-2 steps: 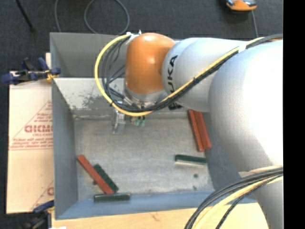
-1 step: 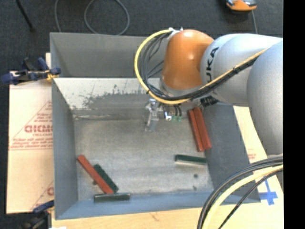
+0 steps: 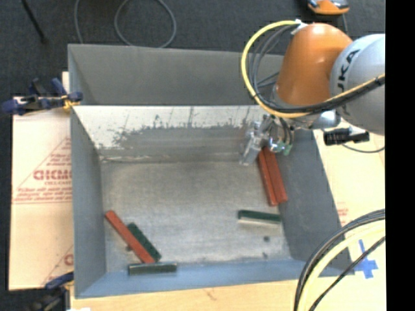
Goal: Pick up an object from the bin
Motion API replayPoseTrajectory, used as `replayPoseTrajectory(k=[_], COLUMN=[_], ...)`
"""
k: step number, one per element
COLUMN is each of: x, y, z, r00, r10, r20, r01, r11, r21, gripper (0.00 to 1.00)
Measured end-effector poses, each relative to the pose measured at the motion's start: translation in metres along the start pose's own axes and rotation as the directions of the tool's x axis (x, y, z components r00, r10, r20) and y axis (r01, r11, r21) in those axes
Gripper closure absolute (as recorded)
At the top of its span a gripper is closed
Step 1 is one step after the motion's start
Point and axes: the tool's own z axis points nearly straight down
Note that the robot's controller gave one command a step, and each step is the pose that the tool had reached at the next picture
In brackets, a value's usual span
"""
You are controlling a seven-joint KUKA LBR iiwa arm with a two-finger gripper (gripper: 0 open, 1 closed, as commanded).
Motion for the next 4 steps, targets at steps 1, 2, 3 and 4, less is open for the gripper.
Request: replayPoseTrajectory(k=[1,2,3,4], x=[0.001,0.024,0.072,0.069], y=[0.002,-0.095,-0.106,-0.105], z=[0.001,0.031,0.128,0.124], r00=[1.0,1.0,0.989,0.99], r10=[-0.004,-0.001,-0.144,-0.143], r20=[-0.003,-0.009,-0.012,-0.003], r01=[0.004,0.001,0.144,0.143], r11=[1.0,1.0,0.99,0.99], r21=[0.0,0.005,0.0,-0.001], gripper=[0.0,0.0,0.0,1.0])
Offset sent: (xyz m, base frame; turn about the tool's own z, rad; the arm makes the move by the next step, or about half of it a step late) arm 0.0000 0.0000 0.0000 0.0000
